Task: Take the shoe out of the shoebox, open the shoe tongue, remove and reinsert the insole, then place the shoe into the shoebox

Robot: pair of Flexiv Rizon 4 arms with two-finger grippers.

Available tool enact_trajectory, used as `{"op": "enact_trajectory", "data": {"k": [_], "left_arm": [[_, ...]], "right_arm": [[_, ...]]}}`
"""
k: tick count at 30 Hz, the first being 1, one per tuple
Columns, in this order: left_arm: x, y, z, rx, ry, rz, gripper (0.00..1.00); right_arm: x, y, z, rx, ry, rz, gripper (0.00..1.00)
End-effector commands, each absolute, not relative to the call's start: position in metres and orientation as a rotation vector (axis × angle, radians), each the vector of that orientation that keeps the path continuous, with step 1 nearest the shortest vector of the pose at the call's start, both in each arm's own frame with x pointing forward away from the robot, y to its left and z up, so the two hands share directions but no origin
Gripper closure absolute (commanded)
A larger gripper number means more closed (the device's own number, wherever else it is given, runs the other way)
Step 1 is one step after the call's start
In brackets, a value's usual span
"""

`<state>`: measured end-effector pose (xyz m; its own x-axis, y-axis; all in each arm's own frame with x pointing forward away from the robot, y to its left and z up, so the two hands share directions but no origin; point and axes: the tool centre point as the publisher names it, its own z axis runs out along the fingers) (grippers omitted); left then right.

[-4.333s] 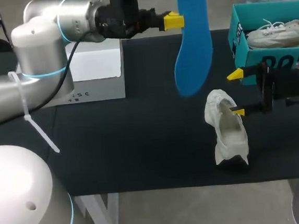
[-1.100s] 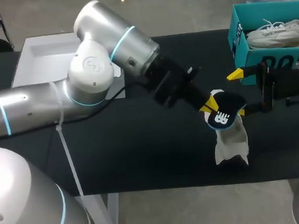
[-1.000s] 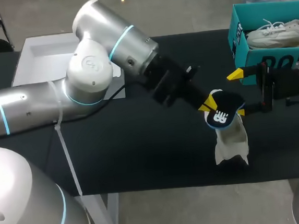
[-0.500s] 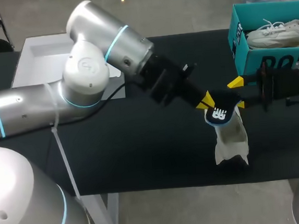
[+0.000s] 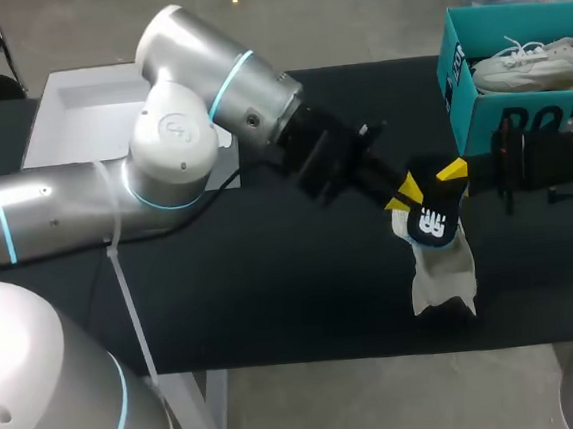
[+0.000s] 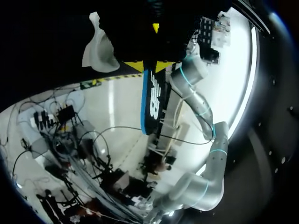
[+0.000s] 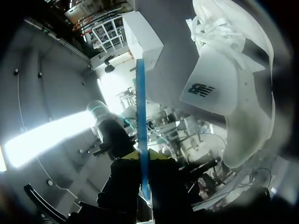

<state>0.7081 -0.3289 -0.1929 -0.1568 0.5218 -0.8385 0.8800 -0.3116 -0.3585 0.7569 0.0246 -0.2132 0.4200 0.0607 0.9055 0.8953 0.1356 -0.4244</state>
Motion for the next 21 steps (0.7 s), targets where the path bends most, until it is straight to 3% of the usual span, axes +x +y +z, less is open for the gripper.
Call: {"op": "enact_trajectory", "data": {"k": [1,12,21], "left_arm": [[0.705,-0.314,-0.191,1.782,1.605,-1.467,0.00],[0.717,-0.244,-0.176,1.755,1.693,-1.521,0.00],[0.717,-0.244,-0.176,1.755,1.693,-1.521,0.00]], "right_arm": [[0.756,0.026,-0.213,-1.304,-0.970,-0.768,1.00],[0.756,0.026,-0.213,-1.304,-0.970,-0.768,1.00],[0.756,0.026,-0.213,-1.304,-0.970,-0.768,1.00]]}}
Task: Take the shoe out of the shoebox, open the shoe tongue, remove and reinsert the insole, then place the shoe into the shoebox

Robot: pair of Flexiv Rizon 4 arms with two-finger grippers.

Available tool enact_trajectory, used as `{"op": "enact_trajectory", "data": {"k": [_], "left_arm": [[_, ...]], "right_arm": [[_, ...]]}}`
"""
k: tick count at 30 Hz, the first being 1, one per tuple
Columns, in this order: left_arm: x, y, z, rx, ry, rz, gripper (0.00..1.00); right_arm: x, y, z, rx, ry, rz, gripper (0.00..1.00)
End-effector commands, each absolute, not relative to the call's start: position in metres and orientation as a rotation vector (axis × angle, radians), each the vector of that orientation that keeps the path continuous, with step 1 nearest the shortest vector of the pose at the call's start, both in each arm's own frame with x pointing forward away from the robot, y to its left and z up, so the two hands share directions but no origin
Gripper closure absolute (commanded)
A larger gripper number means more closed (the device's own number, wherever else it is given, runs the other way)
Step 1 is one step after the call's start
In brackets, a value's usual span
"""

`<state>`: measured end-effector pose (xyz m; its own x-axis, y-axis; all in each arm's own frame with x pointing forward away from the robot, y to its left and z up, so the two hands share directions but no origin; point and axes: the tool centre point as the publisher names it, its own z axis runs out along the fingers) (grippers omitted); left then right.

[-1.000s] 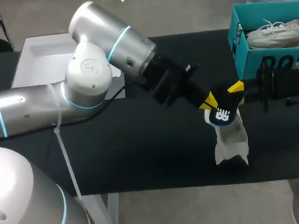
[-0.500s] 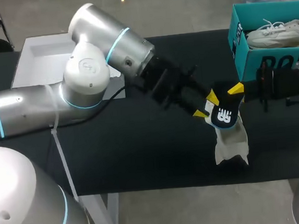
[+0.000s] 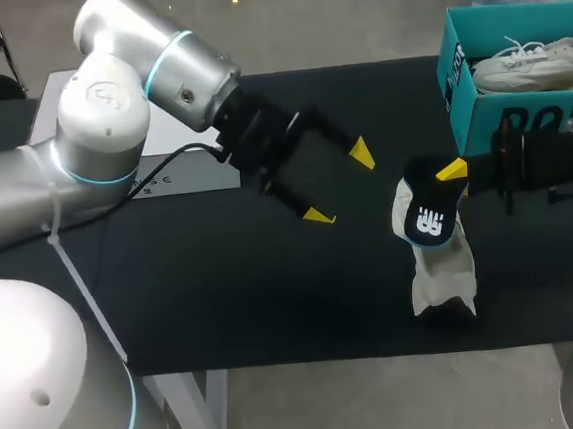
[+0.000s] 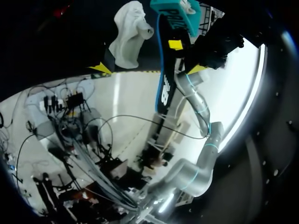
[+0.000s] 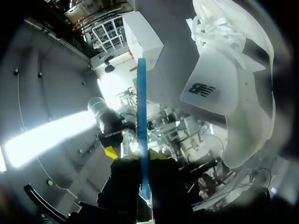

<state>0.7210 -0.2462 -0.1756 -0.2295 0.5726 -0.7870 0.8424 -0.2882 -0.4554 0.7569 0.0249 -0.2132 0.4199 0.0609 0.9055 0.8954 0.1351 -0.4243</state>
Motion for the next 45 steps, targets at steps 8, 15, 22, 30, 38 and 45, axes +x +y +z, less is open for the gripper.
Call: {"op": "enact_trajectory", "data": {"k": [8,15,22,30,38,45], "left_arm": [[0.717,-0.244,-0.176,1.755,1.693,-1.521,0.00],[0.717,-0.244,-0.176,1.755,1.693,-1.521,0.00],[0.741,-0.261,-0.153,1.943,1.756,-1.399,0.00],[0.771,-0.280,-0.137,2.136,1.940,-1.025,0.00],[0.795,-0.298,-0.134,2.193,2.064,-0.864,0.00],[0.805,-0.319,-0.134,2.263,2.125,-0.733,0.00]], "right_arm": [[0.756,0.026,-0.213,-1.304,-0.970,-0.768,1.00],[0.756,0.026,-0.213,-1.304,-0.970,-0.768,1.00],[0.756,0.026,-0.213,-1.304,-0.970,-0.768,1.00],[0.756,0.026,-0.213,-1.304,-0.970,-0.768,1.00],[0.756,0.026,-0.213,-1.304,-0.970,-0.768,1.00],[0.756,0.026,-0.213,-1.304,-0.970,-0.768,1.00]]}}
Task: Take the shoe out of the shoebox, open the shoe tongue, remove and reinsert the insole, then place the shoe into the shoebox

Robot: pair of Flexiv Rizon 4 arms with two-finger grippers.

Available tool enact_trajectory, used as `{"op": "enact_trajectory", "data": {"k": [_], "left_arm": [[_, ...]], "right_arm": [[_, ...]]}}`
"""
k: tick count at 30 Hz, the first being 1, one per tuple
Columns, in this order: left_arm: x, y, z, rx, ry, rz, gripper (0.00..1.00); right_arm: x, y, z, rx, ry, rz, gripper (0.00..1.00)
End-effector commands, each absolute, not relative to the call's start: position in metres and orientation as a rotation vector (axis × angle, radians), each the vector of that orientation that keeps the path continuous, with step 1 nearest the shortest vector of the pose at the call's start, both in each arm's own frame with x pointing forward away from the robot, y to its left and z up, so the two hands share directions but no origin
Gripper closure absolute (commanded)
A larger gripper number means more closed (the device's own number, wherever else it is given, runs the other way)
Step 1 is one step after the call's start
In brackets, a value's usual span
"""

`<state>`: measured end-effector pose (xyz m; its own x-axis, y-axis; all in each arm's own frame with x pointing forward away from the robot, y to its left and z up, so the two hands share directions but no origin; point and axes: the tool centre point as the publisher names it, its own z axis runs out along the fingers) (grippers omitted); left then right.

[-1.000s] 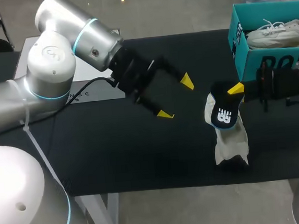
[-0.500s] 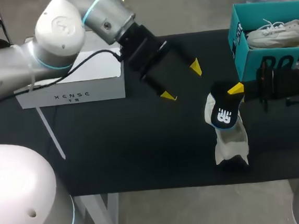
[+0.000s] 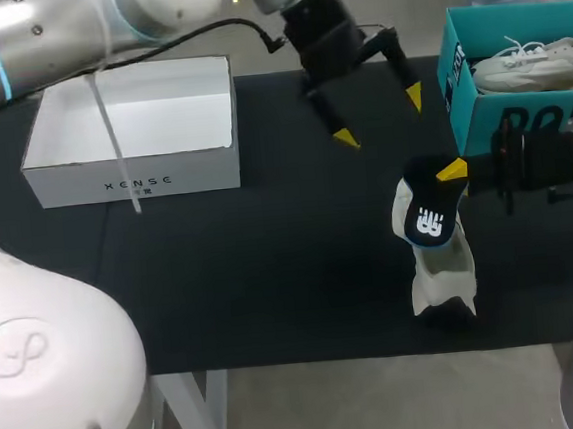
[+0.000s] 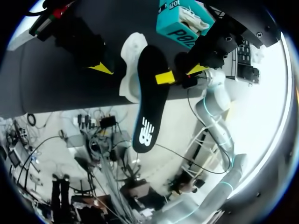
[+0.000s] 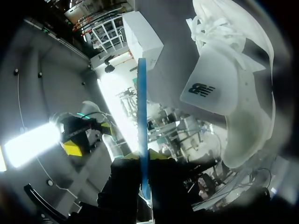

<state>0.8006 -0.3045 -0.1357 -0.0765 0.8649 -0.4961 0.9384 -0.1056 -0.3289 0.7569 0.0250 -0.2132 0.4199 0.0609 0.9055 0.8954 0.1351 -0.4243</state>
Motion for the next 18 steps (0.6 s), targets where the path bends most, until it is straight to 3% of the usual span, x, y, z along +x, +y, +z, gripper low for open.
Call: {"op": "enact_trajectory", "data": {"k": [1,18], "left_arm": [[0.805,-0.321,-0.133,2.265,2.126,-0.733,0.00],[0.813,-0.313,-0.124,2.229,2.191,-0.697,0.00]], "right_arm": [[0.756,0.026,-0.213,-1.304,-0.970,-0.768,1.00],[0.756,0.026,-0.213,-1.304,-0.970,-0.768,1.00]]}}
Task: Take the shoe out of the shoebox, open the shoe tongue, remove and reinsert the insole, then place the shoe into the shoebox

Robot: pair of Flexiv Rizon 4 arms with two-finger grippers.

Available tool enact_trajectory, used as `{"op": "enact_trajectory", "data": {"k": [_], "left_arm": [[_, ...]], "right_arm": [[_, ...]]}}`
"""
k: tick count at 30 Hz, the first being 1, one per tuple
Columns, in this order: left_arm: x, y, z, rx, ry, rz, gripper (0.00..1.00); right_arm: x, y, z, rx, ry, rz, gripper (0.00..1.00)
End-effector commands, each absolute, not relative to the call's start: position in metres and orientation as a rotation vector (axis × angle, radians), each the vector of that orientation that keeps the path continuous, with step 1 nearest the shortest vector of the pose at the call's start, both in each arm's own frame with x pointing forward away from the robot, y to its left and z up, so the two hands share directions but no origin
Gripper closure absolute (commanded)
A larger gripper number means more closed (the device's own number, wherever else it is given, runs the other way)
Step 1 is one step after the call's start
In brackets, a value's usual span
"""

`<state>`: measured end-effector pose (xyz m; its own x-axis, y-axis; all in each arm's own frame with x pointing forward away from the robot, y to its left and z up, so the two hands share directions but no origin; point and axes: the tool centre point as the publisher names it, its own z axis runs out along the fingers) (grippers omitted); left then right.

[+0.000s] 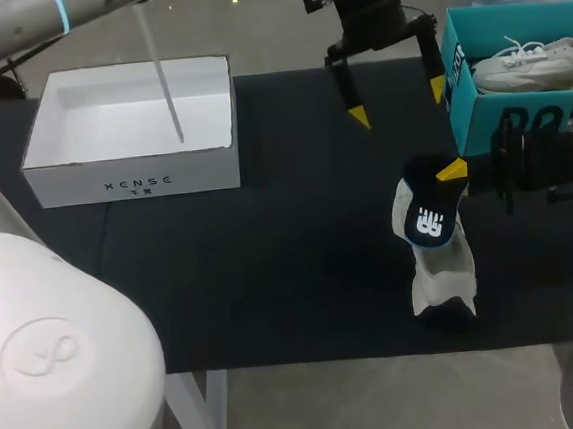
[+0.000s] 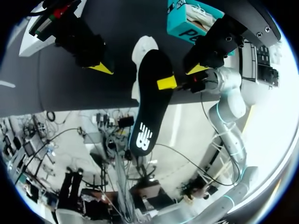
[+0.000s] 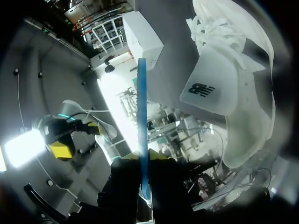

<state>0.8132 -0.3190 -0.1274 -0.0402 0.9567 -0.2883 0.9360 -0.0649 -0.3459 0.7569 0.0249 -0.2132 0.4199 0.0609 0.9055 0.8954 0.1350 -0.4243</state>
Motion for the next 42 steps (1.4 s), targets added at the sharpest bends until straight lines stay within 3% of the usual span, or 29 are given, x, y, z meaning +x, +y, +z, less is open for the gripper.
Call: {"op": "enact_trajectory", "data": {"k": [1,8,15,36,42], "left_arm": [[0.811,-0.309,-0.124,-2.149,-2.113,0.676,0.00],[0.799,-0.280,-0.125,-2.131,-2.197,0.702,0.00],[0.804,-0.306,-0.120,-2.142,-2.214,0.713,0.00],[0.804,-0.306,-0.120,-2.142,-2.214,0.713,0.00],[0.789,-0.270,-0.137,-2.251,-2.335,1.057,0.00]], "right_arm": [[0.756,0.026,-0.213,-1.304,-0.970,-0.768,1.00],[0.756,0.026,-0.213,-1.304,-0.970,-0.768,1.00],[0.756,0.026,-0.213,-1.304,-0.970,-0.768,1.00],[0.756,0.026,-0.213,-1.304,-0.970,-0.768,1.00],[0.756,0.026,-0.213,-1.304,-0.970,-0.768,1.00]]}}
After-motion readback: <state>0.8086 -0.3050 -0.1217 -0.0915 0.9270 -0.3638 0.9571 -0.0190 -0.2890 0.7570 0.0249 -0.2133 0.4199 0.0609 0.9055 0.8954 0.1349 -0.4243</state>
